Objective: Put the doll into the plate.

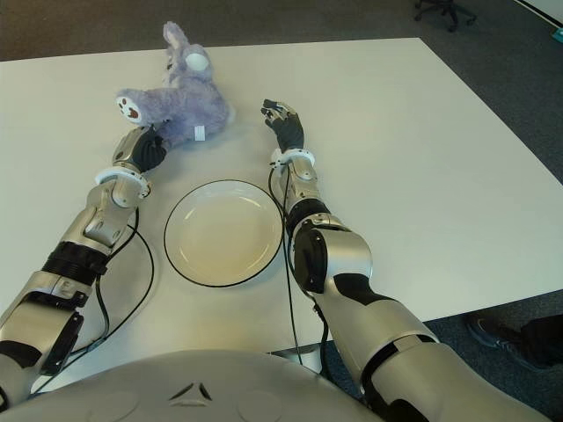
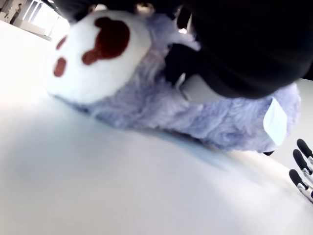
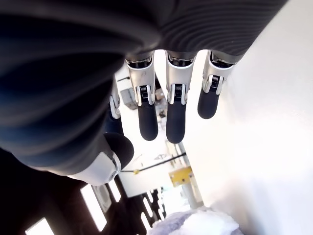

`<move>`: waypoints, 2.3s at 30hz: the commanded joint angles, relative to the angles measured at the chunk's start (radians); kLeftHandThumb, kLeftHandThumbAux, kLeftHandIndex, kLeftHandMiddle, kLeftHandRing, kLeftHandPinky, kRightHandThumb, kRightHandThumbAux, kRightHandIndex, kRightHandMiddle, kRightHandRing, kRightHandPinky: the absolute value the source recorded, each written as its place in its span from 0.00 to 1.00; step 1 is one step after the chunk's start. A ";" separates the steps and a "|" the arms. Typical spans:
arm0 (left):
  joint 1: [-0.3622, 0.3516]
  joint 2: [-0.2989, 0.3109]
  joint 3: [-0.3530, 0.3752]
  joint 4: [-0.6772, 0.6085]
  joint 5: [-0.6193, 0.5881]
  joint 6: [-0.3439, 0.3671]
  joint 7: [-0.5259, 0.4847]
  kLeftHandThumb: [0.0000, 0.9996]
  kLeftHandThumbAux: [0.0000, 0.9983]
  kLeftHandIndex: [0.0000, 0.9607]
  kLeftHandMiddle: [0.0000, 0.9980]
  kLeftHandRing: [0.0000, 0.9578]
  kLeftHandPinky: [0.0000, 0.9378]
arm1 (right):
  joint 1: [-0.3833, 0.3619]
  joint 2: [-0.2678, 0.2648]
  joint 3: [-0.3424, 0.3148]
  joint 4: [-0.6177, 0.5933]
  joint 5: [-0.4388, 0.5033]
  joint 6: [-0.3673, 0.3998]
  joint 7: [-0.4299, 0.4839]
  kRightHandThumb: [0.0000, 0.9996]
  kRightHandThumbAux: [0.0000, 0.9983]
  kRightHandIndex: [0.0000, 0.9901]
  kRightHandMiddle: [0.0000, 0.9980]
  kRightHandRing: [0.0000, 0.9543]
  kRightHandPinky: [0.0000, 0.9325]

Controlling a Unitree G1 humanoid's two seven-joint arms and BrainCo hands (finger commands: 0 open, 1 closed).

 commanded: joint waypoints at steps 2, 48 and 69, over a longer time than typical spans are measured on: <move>0.003 0.012 -0.004 0.016 0.006 0.004 -0.011 0.85 0.65 0.46 0.49 0.81 0.88 | 0.062 0.048 0.001 0.024 0.005 0.025 -0.020 0.72 0.73 0.41 0.22 0.23 0.14; 0.102 -0.013 -0.012 -0.238 0.032 0.023 -0.012 0.85 0.65 0.46 0.49 0.76 0.72 | 0.070 0.048 0.013 0.025 -0.005 0.022 -0.034 0.72 0.73 0.41 0.22 0.23 0.18; 0.131 -0.032 -0.032 -0.433 0.123 0.106 -0.059 0.85 0.65 0.46 0.49 0.80 0.77 | 0.065 0.048 0.025 0.028 -0.003 0.042 -0.062 0.72 0.73 0.41 0.21 0.21 0.19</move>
